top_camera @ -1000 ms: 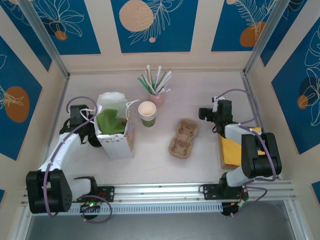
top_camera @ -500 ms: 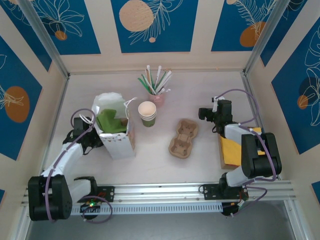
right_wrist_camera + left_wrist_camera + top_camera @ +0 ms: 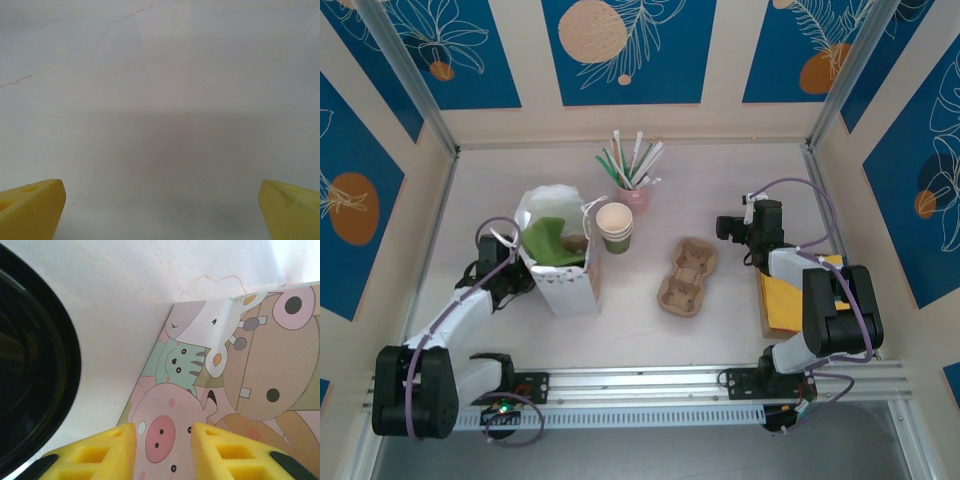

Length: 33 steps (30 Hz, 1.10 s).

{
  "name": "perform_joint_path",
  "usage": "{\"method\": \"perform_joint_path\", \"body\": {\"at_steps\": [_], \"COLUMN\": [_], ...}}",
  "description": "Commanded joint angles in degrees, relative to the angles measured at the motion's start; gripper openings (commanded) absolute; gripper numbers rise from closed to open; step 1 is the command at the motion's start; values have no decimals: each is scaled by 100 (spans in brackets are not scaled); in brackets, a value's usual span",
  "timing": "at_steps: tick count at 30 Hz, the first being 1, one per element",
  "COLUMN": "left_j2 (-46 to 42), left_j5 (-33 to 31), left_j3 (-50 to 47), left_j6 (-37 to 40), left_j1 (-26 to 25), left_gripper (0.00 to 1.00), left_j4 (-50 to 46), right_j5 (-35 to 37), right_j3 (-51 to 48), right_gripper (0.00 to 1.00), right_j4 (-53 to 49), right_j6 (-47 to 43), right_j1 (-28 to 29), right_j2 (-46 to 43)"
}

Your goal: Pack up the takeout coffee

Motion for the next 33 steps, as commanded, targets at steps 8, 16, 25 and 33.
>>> {"method": "perform_joint_path", "body": {"at_steps": [8,16,25,33], "left_j2": [-353,-335,110,444], "left_j5": [-1177,-1490,-1803,-2279], "left_j3": [712,1324,2281,2507], "left_j6": [921,1521,2377,2654], "left_j1": [49,364,724,957], "left_gripper": [57,81,100,100], "left_j4": [-1476,-1980,-2174,-1623], "right_j5": [155,136,105,50], "right_j3": [44,14,13,-13], "right_gripper": [99,99,99,99], "right_j4": [12,22,4,76], "right_j6": [-93,-92,-94,-110], "right_j1": [73,75,73,45], "right_j2": [-37,-64,-64,-80]}}
